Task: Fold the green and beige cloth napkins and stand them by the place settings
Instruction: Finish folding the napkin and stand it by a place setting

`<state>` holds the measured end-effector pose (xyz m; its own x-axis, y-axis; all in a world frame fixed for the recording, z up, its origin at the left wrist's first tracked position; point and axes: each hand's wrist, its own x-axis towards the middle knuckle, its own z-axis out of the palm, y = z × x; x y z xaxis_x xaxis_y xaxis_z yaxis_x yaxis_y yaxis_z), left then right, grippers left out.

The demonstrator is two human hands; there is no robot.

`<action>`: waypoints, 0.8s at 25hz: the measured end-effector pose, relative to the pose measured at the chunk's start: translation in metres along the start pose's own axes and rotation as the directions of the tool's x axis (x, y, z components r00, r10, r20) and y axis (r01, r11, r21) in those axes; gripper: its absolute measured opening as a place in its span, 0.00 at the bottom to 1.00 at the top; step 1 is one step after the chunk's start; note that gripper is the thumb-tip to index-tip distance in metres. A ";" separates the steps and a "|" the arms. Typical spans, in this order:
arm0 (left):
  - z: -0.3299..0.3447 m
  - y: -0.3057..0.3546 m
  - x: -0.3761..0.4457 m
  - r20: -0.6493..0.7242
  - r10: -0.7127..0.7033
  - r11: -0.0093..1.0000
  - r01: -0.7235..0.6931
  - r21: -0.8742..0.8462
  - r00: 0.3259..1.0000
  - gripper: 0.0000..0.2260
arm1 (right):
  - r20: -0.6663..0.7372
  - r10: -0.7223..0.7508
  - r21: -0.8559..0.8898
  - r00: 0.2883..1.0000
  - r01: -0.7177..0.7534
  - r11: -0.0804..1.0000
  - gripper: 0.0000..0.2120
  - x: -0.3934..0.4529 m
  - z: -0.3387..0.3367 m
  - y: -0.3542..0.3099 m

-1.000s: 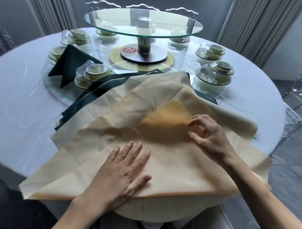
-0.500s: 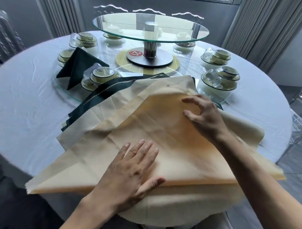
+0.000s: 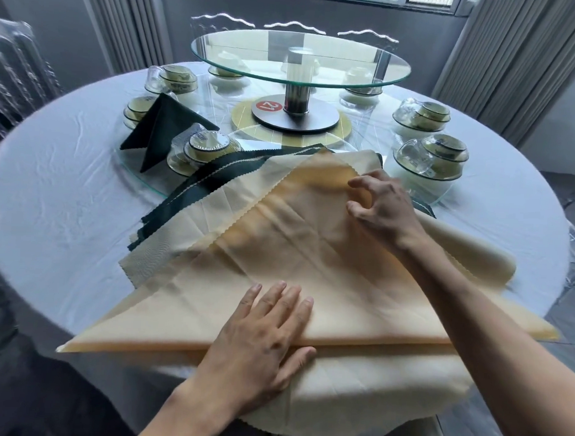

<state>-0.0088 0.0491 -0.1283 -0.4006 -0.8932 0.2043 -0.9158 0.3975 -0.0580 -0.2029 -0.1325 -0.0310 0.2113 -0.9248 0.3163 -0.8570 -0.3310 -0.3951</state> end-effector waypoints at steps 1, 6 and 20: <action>-0.001 0.000 0.000 -0.007 0.003 1.000 -0.003 0.000 1.000 0.28 | 0.001 0.004 -0.007 1.000 -0.004 1.000 0.19 0.002 0.000 0.000; -0.001 0.000 0.005 -0.014 0.001 1.000 -0.001 -0.025 1.000 0.26 | 0.025 0.017 -0.069 1.000 -0.015 0.997 0.20 0.012 0.003 -0.002; -0.004 0.016 -0.008 -0.034 -0.027 0.998 0.025 -0.061 0.999 0.24 | -0.050 -0.027 -0.009 0.998 0.027 1.000 0.18 -0.176 0.036 -0.019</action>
<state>-0.0202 0.0636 -0.1270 -0.3748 -0.8959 0.2386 -0.9219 0.3875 0.0067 -0.2073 0.0295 -0.1102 0.2110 -0.9050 0.3693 -0.8554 -0.3538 -0.3783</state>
